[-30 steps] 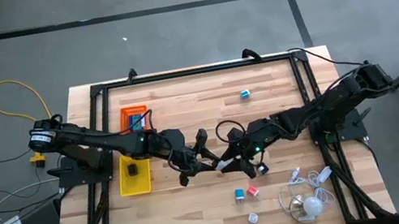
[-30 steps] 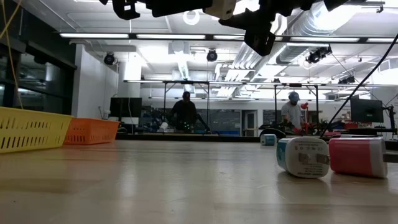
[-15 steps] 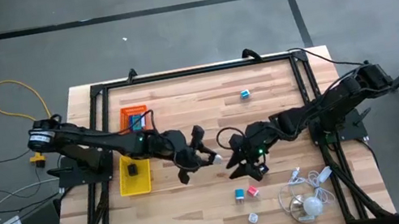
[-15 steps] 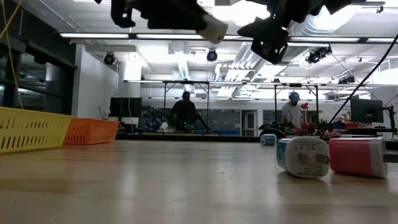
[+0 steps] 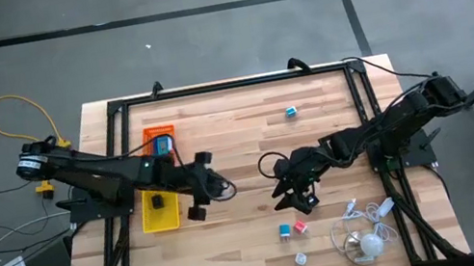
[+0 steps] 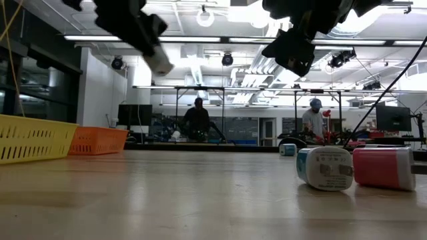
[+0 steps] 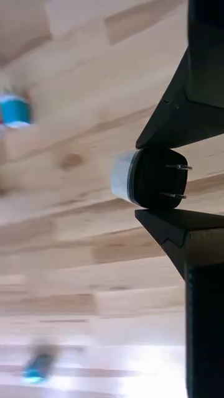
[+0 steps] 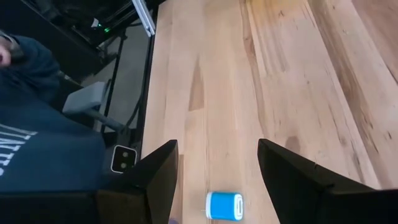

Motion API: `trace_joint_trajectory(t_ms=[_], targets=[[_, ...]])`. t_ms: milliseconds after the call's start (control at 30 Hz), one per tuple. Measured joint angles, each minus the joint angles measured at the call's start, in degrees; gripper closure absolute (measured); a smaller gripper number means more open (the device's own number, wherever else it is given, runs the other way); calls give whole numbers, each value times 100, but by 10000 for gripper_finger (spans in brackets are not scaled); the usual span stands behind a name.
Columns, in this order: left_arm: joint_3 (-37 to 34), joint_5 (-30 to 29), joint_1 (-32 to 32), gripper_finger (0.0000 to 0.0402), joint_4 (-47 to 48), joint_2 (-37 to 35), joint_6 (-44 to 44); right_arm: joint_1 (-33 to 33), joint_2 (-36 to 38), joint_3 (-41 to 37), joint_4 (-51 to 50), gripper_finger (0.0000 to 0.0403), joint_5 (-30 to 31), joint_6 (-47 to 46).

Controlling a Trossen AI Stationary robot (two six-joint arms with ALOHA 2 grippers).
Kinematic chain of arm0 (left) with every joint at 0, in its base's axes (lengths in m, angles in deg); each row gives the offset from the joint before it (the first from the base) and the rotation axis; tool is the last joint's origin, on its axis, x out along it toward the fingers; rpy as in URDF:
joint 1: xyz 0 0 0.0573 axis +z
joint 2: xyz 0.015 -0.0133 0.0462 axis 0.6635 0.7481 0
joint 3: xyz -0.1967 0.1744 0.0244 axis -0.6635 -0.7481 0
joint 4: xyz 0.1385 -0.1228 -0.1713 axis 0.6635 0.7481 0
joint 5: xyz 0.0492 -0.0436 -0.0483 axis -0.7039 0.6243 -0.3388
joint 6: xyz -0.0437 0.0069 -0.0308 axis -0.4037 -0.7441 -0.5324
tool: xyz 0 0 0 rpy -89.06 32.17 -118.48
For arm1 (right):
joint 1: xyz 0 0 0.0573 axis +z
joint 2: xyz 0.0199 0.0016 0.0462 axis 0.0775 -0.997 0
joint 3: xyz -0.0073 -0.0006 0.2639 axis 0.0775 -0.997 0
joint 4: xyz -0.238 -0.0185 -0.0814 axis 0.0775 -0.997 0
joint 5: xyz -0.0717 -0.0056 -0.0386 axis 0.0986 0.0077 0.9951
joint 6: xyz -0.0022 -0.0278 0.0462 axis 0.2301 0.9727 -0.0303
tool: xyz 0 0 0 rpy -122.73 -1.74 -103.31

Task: Pick & Place Office items
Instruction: Put the white charger adapter into the yellow basket

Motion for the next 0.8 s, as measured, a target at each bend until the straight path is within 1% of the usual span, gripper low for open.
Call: trace_joint_trajectory(t_ms=[100,200,367,633,800], targets=[[0,-272,-210,267,628,-83,-539,0,0,0,-10,195,62,16],[0,-380,-416,267,1191,-115,-1042,0,0,0,-33,195,177,25],[-2,-745,-795,267,1923,-120,-1921,4,0,0,-33,195,243,44],[-216,-1283,-1418,267,2777,-120,-3290,4,0,0,-33,195,302,44],[-452,-1330,-1828,267,3151,-120,-4163,4,0,0,-26,195,308,44]])
